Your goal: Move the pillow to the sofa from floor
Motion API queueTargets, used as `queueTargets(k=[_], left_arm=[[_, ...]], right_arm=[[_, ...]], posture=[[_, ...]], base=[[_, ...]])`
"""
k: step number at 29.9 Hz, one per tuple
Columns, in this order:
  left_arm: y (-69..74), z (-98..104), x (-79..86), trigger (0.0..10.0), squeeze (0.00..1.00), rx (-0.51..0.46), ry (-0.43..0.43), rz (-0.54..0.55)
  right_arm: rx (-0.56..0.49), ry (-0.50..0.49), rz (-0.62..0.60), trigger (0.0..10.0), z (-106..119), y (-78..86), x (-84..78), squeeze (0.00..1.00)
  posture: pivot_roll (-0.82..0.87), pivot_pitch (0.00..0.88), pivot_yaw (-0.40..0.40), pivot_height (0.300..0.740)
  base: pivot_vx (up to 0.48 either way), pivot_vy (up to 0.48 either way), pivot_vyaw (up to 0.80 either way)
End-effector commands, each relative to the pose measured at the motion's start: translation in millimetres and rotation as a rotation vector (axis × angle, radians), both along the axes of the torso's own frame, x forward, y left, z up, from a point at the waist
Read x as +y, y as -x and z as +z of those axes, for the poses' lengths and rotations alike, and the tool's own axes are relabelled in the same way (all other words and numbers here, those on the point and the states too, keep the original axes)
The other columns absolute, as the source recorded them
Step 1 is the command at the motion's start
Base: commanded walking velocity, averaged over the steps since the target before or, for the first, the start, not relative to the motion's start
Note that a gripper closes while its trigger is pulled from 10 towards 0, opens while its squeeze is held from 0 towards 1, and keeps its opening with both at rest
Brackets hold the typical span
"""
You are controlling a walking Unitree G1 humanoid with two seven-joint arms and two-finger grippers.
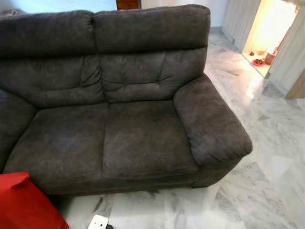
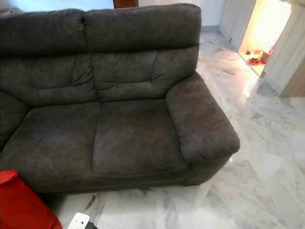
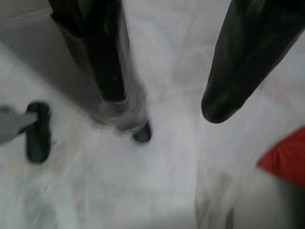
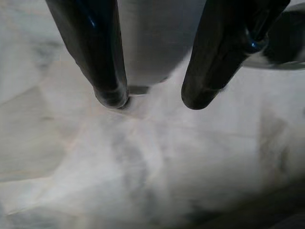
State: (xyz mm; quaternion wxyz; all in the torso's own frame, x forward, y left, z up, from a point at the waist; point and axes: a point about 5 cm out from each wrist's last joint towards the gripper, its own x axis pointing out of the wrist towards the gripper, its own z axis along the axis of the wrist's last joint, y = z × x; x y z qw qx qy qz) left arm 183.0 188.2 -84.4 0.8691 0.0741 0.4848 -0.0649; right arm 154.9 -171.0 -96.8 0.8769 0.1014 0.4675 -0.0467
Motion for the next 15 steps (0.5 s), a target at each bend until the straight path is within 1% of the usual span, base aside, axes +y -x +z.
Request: queueTargets(k=[1, 6, 15], left_arm=[[1.6, -1.0, -0.4, 10.0, 0.00, 0.015, -0.010, -0.011], [0.6, -0.5, -0.1, 10.0, 0.00, 0.014, -0.010, -0.011], [0.5, -0.7, -1.5, 10.0, 0.00, 0.013, -0.005, -0.012]], right_arm=[[0.005, 0.013, 0.016, 10.0, -1.1, 4.4, -4.3, 0.00], [0.000, -0.004, -0.019, 10.0, -1.3, 4.7, -3.0, 0.00], [-0.002, -0.003, -0.049, 10.0, -1.0, 5.4, -8.1, 0.00]], posture=[[-0.05, 0.109, 0.037, 0.740], [-0.06, 0.109, 0.040, 0.740], [-0.06, 0.110, 0.034, 0.740]], base=[[0.000, 0.390, 0.80], [0.000, 0.387, 0.80], [0.000, 0.391, 0.00]])
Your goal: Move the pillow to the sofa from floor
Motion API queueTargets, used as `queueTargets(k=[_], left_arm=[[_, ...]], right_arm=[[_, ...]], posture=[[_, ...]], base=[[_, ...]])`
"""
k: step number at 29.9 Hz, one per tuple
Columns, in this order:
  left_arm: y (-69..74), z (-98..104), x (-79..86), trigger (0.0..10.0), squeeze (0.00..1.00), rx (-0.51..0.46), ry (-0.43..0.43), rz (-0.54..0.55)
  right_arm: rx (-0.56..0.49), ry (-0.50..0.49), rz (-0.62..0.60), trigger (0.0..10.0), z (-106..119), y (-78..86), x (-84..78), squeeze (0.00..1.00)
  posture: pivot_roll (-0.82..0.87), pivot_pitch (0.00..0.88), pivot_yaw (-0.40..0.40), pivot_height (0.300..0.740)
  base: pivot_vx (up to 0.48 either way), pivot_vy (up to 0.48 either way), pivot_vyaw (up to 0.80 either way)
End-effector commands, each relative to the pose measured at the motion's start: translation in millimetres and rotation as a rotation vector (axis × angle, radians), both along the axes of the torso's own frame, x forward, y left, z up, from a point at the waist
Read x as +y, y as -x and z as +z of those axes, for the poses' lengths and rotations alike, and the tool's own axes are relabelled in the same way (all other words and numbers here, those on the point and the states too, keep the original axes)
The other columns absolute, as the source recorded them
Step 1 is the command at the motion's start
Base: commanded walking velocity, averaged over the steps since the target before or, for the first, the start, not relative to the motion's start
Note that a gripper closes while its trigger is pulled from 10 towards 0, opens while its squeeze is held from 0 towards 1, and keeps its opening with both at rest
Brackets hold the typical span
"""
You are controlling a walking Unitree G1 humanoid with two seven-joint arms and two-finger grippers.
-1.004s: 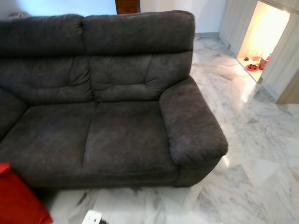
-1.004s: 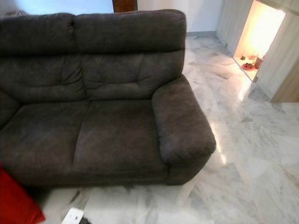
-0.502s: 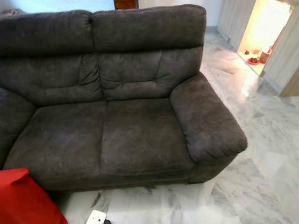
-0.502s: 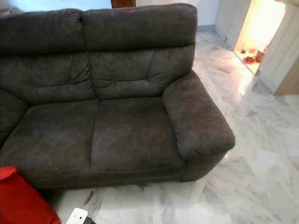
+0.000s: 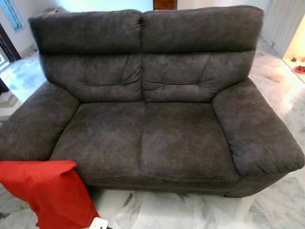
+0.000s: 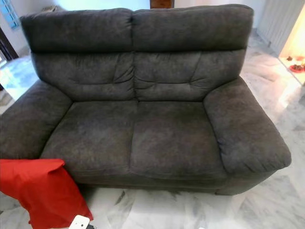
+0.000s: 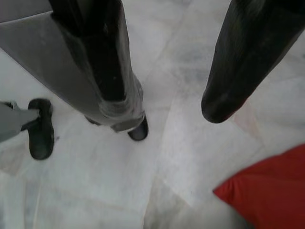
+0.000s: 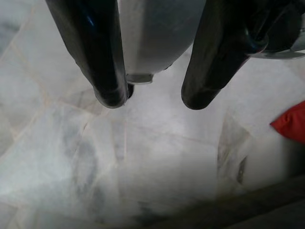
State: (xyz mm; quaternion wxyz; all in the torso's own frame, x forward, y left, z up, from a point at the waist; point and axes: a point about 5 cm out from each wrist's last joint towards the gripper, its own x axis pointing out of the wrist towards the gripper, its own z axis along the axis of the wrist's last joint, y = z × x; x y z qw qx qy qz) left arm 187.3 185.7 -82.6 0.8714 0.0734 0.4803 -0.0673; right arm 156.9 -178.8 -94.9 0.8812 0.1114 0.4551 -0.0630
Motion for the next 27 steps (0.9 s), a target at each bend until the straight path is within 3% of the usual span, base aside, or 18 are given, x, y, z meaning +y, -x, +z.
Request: queueTargets(k=[1, 8, 17, 27], left_arm=[[4.9, -2.5, 0.8, 10.0, 0.00, 0.024, -0.009, -0.008], [5.7, -3.0, -0.4, 10.0, 0.00, 0.026, -0.004, -0.004], [6.4, -3.2, 0.9, 10.0, 0.00, 0.032, -0.007, -0.004], [5.6, -2.7, 1.8, 10.0, 0.00, 0.029, -0.009, -0.007]], right_arm=[[0.021, -0.002, -0.014, 10.0, -2.9, 7.7, -1.3, 0.00], [0.021, 0.005, 0.013, 10.0, -2.7, 7.8, -2.9, 0.00], [-0.002, -0.008, -0.002, 10.0, -1.8, 5.8, -0.2, 0.00], [0.000, 0.006, -0.039, 10.0, -1.6, 6.0, -4.1, 0.00]], posture=[[-0.06, 0.110, 0.032, 0.740], [-0.06, 0.116, 0.023, 0.740], [-0.06, 0.120, 0.028, 0.740], [-0.06, 0.119, 0.029, 0.740]], base=[[0.000, 0.390, 0.00], [0.000, 0.393, 0.00], [0.000, 0.391, 0.68], [0.000, 0.391, 0.00]])
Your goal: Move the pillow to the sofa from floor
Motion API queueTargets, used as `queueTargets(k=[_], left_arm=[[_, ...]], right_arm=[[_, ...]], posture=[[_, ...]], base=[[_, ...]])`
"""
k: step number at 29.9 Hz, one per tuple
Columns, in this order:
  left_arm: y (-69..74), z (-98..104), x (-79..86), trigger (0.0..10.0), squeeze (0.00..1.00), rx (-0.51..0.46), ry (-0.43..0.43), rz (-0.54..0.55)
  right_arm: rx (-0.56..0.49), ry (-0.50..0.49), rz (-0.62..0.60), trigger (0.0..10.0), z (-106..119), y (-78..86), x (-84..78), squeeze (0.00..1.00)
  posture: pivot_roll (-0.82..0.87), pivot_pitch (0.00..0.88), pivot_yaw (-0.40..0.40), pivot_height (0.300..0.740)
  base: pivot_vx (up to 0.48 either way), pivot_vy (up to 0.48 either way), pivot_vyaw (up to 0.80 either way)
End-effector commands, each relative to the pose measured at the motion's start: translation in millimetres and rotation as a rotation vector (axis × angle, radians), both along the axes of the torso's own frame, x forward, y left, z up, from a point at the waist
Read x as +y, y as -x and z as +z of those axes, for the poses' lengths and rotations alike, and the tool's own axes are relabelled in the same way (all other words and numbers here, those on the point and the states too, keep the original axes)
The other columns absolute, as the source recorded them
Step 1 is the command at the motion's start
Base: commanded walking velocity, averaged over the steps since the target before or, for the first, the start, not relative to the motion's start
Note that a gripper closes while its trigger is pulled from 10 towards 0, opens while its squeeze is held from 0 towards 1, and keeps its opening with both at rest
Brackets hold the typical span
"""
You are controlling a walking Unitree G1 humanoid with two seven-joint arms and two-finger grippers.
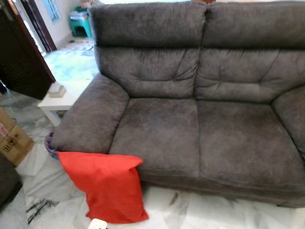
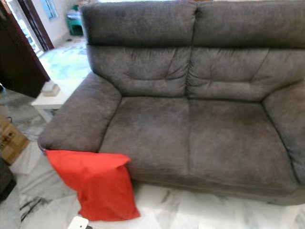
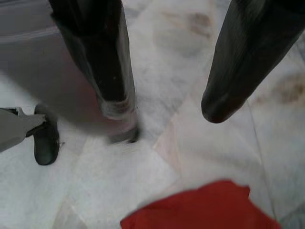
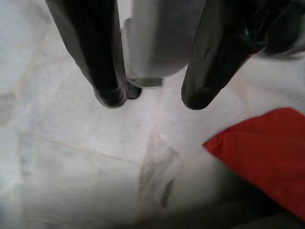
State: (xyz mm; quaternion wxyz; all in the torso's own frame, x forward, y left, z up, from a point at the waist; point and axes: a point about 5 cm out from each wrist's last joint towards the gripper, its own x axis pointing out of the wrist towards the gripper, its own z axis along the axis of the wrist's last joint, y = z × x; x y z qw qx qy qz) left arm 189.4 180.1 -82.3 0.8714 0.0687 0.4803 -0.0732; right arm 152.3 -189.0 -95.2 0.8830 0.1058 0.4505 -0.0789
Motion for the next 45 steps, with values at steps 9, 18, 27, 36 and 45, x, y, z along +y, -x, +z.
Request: queueTargets(k=[9, 18, 27, 36, 45], left_arm=[[8.1, -3.2, 7.8, 10.0, 0.00, 0.028, -0.024, 0.002], [7.8, -2.9, 9.0, 10.0, 0.00, 0.026, -0.028, 0.005], [7.6, -2.7, 9.7, 10.0, 0.00, 0.025, -0.030, 0.006], [7.4, -2.4, 10.4, 10.0, 0.00, 0.017, -0.037, 0.005], [8.0, -2.7, 9.9, 10.0, 0.00, 0.015, -0.030, 0.014]], right_arm=[[-0.001, -0.018, -0.032, 10.0, -0.7, 0.2, 4.6, 0.00], [-0.001, -0.015, -0.035, 10.0, -0.3, -1.0, 4.3, 0.00], [-0.002, -0.008, -0.036, 10.0, 0.1, -1.9, 4.0, 0.00], [0.003, -0.004, -0.038, 10.0, -0.4, -0.9, 3.4, 0.00], [-0.001, 0.013, -0.039, 10.0, 0.1, -1.1, 1.2, 0.00]], posture=[[-0.06, 0.118, 0.028, 0.740], [-0.05, 0.113, 0.031, 0.740], [-0.05, 0.111, 0.031, 0.740], [-0.04, 0.110, 0.032, 0.740], [-0.05, 0.101, 0.023, 0.740]], base=[[0.000, 0.390, 0.00], [0.000, 0.390, 0.00], [0.000, 0.391, 0.00], [0.000, 0.213, 0.00], [0.000, 0.000, 0.00]])
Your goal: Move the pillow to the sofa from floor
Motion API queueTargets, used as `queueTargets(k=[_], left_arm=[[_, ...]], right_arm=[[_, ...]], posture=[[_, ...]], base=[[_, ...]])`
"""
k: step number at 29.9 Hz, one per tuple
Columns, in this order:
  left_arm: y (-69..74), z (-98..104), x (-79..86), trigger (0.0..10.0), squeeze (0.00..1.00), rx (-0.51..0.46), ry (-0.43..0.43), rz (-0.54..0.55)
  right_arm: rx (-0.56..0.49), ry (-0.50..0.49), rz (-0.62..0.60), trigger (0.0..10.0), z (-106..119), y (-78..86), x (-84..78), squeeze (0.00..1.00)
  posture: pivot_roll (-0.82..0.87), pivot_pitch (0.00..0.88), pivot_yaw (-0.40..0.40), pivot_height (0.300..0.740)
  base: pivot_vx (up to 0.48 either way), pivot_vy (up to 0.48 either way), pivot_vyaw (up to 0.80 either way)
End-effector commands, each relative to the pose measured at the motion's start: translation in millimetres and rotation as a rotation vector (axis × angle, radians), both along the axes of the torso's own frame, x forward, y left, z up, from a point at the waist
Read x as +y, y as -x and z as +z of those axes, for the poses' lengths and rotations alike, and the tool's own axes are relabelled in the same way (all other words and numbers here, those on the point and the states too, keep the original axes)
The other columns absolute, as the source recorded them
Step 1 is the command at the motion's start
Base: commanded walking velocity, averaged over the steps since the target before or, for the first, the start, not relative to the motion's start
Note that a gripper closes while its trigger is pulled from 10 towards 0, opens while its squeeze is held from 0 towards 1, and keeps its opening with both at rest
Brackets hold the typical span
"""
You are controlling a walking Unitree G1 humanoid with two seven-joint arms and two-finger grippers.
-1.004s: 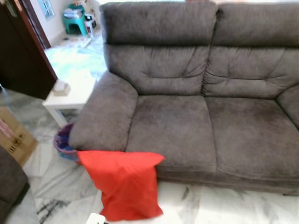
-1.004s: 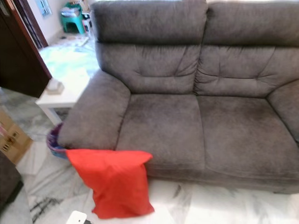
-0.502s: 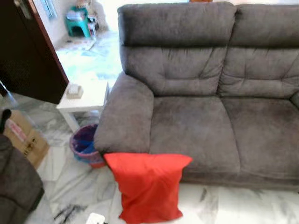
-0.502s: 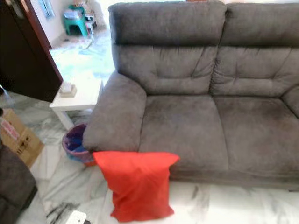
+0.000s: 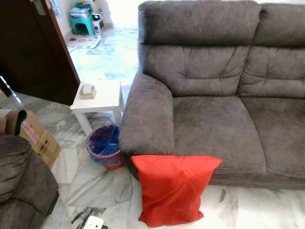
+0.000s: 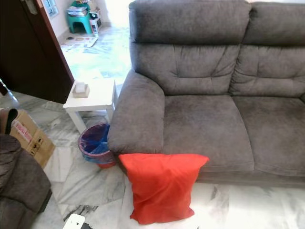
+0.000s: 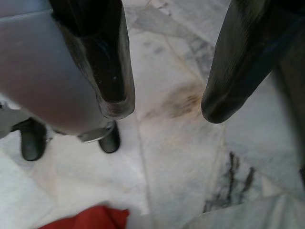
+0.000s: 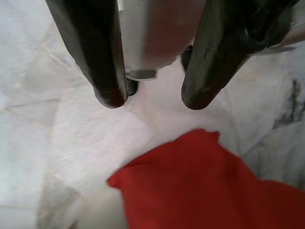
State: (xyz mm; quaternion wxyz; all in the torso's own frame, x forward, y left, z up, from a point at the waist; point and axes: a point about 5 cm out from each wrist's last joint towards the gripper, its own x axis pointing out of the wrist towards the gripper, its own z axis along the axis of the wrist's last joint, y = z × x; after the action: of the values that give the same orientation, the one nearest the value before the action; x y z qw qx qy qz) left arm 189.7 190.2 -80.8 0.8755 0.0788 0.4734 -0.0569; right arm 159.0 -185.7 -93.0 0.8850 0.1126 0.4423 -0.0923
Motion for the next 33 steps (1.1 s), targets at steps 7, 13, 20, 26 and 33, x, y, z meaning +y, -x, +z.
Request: queueTargets(k=[7, 13, 20, 26, 33], left_arm=[[7.4, -4.5, -7.0, 10.0, 0.00, 0.017, 0.036, 0.024], [7.1, -5.3, -14.6, 10.0, 0.00, 0.007, 0.050, 0.061], [3.9, -3.3, -12.4, 10.0, 0.00, -0.031, 0.012, 0.100], [3.6, -2.4, -6.4, 10.0, 0.00, -0.048, -0.023, 0.127], [3.7, -2.4, -5.3, 10.0, 0.00, -0.041, -0.019, 0.109]], right_arm=[[-0.061, 0.086, 0.044, 10.0, 8.3, -10.2, -18.1, 0.00], [-0.087, 0.116, 0.098, 10.0, 16.1, -22.3, -29.6, 0.00], [-0.097, 0.101, 0.120, 10.0, 18.9, -30.7, -24.8, 0.00], [-0.069, 0.076, 0.125, 10.0, 13.2, -24.0, -13.8, 0.00], [-0.074, 0.074, 0.103, 10.0, 12.2, -21.5, -13.1, 0.00]], posture=[[-0.06, 0.083, -0.015, 0.740], [-0.05, 0.053, -0.049, 0.740], [-0.03, 0.022, -0.043, 0.740], [-0.01, 0.023, -0.036, 0.740], [-0.03, 0.038, -0.024, 0.740]], base=[[0.000, 0.000, 0.00], [0.000, 0.000, 0.00], [0.000, 0.000, 0.00], [0.042, 0.000, 0.00], [0.324, 0.000, 0.00]])
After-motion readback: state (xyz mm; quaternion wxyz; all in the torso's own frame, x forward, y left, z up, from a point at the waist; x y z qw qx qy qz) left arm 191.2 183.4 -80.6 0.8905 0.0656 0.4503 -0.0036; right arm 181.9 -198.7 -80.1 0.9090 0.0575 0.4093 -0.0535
